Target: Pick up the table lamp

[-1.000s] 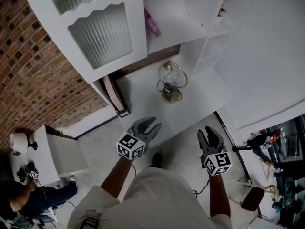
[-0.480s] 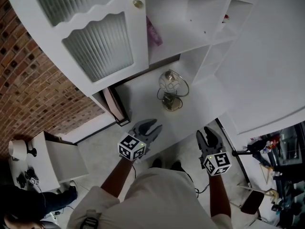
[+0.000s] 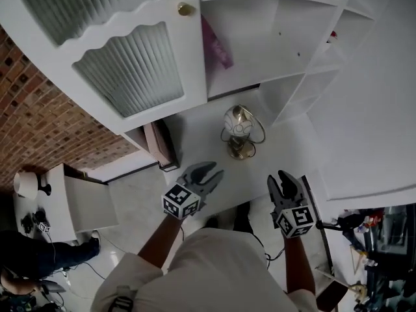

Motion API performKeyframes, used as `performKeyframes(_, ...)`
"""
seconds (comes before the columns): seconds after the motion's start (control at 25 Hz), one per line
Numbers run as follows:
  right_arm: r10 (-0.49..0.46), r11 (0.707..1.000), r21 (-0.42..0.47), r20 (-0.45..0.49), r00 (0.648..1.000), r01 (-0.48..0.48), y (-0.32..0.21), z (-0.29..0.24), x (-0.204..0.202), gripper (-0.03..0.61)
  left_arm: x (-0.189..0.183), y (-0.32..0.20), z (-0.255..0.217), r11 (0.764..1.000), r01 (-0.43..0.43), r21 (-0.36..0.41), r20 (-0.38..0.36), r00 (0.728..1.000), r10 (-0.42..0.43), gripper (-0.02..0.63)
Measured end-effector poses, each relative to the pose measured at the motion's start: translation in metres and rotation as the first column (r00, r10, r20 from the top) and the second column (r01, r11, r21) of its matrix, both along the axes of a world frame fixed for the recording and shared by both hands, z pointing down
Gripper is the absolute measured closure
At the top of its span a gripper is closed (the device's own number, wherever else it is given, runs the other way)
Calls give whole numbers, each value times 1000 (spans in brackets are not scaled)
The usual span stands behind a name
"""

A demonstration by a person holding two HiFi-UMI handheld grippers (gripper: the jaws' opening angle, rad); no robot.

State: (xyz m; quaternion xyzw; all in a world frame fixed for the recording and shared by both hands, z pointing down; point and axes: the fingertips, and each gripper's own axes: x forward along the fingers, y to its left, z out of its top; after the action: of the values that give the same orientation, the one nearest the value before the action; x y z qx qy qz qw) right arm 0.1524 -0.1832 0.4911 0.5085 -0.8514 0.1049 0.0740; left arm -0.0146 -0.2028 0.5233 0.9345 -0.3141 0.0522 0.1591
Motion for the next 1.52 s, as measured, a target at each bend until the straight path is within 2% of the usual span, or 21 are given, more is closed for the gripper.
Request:
performKeyframes(0.2, -92, 996, -16, -2, 996, 92, -44, 5, 20, 422, 21, -21, 1, 997, 83, 3, -4, 997, -83, 463)
performKeyframes(0.36, -192, 981, -21, -4, 981, 192, -80, 11, 29, 419, 37, -37, 6, 988, 153, -7, -2, 988, -153, 463)
performKeyframes(0.68, -377, 923, -86, -5, 926, 375, -130, 32, 30, 407, 62, -58, 23, 964, 262, -45, 9, 965, -262, 462)
performKeyframes(1.0, -542, 833, -137, 1, 841, 537, -167, 56, 14, 388, 72, -70, 45, 934, 347, -85, 27, 938, -346, 462)
performKeyframes(1.24, -642, 756, -162, 0, 766, 634, -178, 76, -4, 380, 76, -76, 61, 924, 366, -109, 31, 930, -365, 462)
performKeyframes(1.36, -696, 705, -177, 17, 718, 687, -180, 82, -16, 377, 77, -78, 68, 925, 361, -120, 23, 932, -361, 460)
performKeyframes(1.52, -769, 617, -198, 55, 637, 762, -176, 88, -32, 379, 74, -83, 79, 925, 356, -134, 18, 934, -357, 460)
